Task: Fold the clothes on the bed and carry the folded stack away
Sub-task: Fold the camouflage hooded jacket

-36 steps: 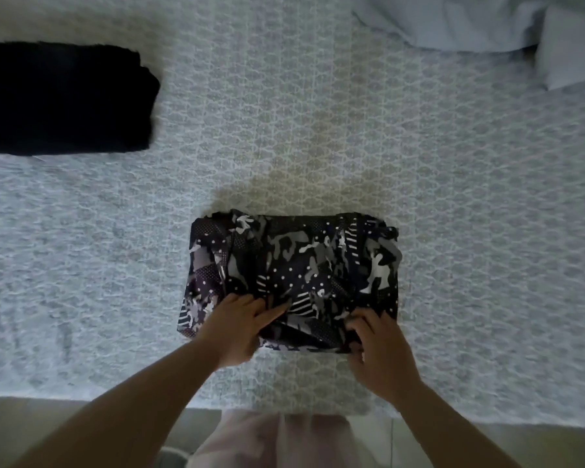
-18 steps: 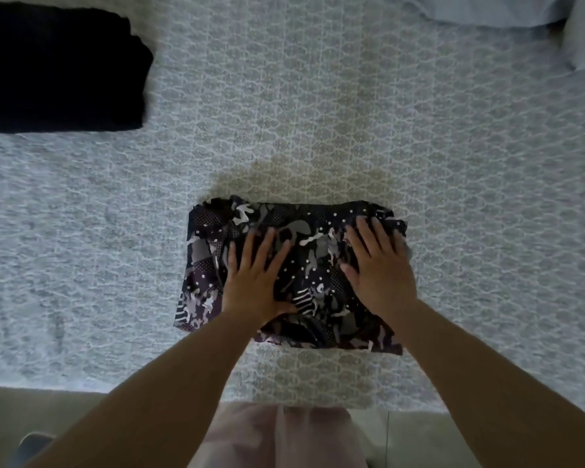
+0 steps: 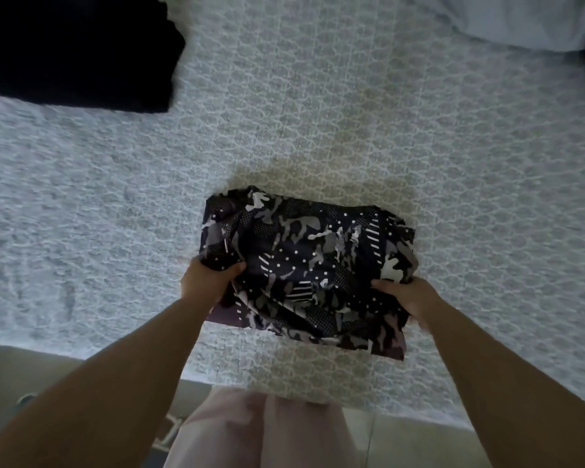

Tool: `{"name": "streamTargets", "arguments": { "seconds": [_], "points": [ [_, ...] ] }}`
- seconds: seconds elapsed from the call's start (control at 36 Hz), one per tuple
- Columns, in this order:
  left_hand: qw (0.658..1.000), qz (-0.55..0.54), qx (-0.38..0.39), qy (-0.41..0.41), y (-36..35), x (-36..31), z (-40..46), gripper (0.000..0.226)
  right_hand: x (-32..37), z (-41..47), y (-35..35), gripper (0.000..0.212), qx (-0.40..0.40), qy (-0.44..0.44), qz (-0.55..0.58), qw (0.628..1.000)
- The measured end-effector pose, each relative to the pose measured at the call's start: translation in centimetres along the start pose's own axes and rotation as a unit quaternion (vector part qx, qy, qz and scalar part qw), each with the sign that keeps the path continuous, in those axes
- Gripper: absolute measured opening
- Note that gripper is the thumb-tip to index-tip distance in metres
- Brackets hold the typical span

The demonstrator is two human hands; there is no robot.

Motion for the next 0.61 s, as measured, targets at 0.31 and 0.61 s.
{"name": "streamTargets", "arguments": {
  "seconds": [0.31,0.61],
  "points": [
    [0.996,0.033,-0.073,-0.047,10.2,-3.7,-3.6,0.042,7.8,-6.3,-4.5,0.026,-0.027,0.138,-0.104,0.984],
    [0.991,0.024,-0.132,-0.016,26.7,0.2,-1.2,0.038,16.1,-14.3,-17.5,0.021,0.003,0.188,-0.155,0.97]
  ]
}}
Point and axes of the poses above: each hand's wrist, its own z-axis towards the middle knuckle, its own y-axis out of the back of the hand, x = y × z, the point moved 4 cm from there along z, towards the middle knuckle, and after that the axes turned 9 degrees about y, right-handed, at the moved point
